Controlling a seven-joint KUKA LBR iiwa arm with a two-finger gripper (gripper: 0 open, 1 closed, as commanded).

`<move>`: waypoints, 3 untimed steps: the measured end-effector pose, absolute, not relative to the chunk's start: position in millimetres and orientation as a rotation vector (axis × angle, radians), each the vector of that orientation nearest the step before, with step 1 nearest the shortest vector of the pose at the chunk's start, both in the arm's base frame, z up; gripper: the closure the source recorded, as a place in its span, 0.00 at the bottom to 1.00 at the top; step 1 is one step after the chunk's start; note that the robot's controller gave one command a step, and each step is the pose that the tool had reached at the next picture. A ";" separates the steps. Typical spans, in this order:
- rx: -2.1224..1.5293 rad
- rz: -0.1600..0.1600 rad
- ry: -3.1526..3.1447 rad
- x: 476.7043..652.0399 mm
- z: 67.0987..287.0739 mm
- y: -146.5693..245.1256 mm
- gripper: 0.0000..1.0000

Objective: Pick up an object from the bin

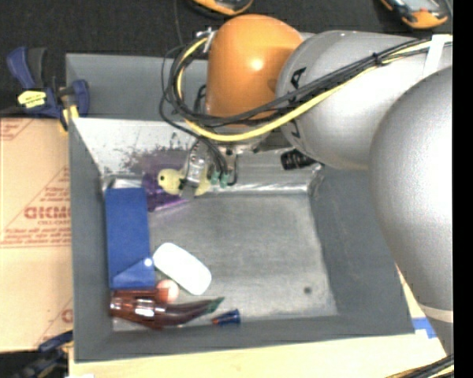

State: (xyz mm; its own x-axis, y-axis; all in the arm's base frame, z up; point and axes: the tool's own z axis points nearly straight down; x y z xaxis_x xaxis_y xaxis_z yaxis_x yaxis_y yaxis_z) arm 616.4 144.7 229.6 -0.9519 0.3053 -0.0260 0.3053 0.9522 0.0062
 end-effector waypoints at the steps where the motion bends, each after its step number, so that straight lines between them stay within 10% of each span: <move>1: 0.480 0.002 3.078 616.4 229.4 144.5 1.00; 2: 0.403 0.004 3.081 602.5 171.7 173.1 1.00; 3: 0.474 0.001 3.076 595.8 161.5 201.8 1.00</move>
Offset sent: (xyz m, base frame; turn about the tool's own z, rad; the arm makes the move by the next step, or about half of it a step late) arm -0.0202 0.0380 -0.0758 -0.0595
